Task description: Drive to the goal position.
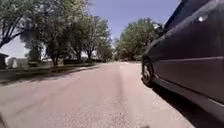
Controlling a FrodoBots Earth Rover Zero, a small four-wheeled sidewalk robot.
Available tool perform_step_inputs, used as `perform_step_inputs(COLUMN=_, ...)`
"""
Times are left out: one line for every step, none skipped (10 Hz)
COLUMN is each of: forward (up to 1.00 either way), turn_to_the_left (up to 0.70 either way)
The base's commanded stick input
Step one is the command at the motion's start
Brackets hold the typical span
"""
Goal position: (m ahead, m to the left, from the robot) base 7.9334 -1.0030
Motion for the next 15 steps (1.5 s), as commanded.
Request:
perform_step_inputs(forward=0.7, turn_to_the_left=0.0)
perform_step_inputs(forward=0.7, turn_to_the_left=0.0)
perform_step_inputs(forward=0.7, turn_to_the_left=0.0)
perform_step_inputs(forward=0.7, turn_to_the_left=0.0)
perform_step_inputs(forward=0.7, turn_to_the_left=0.0)
perform_step_inputs(forward=0.7, turn_to_the_left=0.0)
perform_step_inputs(forward=0.7, turn_to_the_left=0.0)
perform_step_inputs(forward=0.7, turn_to_the_left=0.0)
perform_step_inputs(forward=0.7, turn_to_the_left=0.0)
perform_step_inputs(forward=0.7, turn_to_the_left=0.0)
perform_step_inputs(forward=0.7, turn_to_the_left=0.0)
perform_step_inputs(forward=0.7, turn_to_the_left=0.0)
perform_step_inputs(forward=0.7, turn_to_the_left=0.0)
perform_step_inputs(forward=0.7, turn_to_the_left=0.0)
perform_step_inputs(forward=0.7, turn_to_the_left=0.0)
